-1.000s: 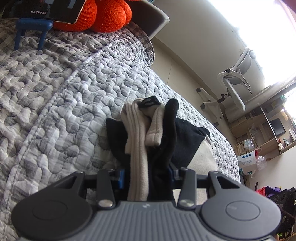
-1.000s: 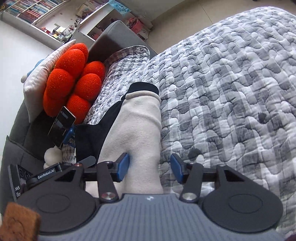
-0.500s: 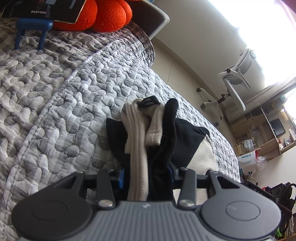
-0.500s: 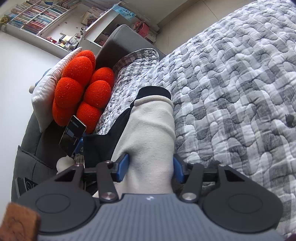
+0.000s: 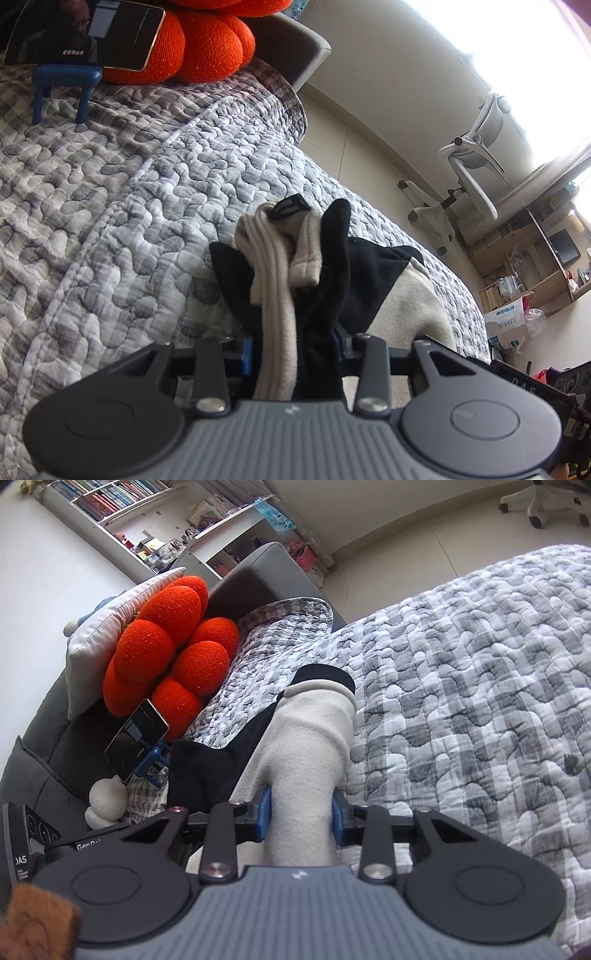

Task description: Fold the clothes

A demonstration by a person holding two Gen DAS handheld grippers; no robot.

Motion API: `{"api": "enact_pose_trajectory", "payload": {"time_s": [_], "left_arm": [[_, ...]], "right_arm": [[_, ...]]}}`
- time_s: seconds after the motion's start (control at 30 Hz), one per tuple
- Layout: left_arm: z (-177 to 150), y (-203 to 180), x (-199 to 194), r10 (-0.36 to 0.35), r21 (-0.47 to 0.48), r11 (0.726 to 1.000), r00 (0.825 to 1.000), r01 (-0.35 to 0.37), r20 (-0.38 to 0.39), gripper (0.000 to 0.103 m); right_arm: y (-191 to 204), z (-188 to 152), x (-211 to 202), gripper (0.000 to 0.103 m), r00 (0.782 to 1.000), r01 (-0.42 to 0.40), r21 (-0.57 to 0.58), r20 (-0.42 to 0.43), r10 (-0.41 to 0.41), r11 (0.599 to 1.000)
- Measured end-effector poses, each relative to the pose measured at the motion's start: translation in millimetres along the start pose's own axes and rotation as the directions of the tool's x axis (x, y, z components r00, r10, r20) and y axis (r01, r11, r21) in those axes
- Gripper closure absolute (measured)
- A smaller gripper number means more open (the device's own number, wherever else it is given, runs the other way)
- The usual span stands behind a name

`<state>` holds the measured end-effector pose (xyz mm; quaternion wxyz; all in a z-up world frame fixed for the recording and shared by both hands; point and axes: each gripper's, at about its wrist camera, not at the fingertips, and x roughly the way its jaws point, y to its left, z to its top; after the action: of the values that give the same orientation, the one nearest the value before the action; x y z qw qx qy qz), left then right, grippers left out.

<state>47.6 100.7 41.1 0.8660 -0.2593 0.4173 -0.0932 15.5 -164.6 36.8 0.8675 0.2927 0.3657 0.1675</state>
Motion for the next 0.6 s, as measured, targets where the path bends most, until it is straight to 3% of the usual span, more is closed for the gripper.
{"api": "enact_pose_trajectory", "payload": {"time_s": [0.33,0.6], "left_arm": [[-2,-10,-24,0.045,0.041,0.998,0.995,-0.048,0.092,0.067],[-2,3,-51,0.094,-0.001,0.996,0.985,-0.095,0.142,0.067]], "right_arm": [[27,0,-1,0.069,0.999,0.021,-0.095,0.044,-0.017,0.995],[60,-4,10,0.069,0.998,0.027,-0.169,0.052,-0.019,0.985]]}}
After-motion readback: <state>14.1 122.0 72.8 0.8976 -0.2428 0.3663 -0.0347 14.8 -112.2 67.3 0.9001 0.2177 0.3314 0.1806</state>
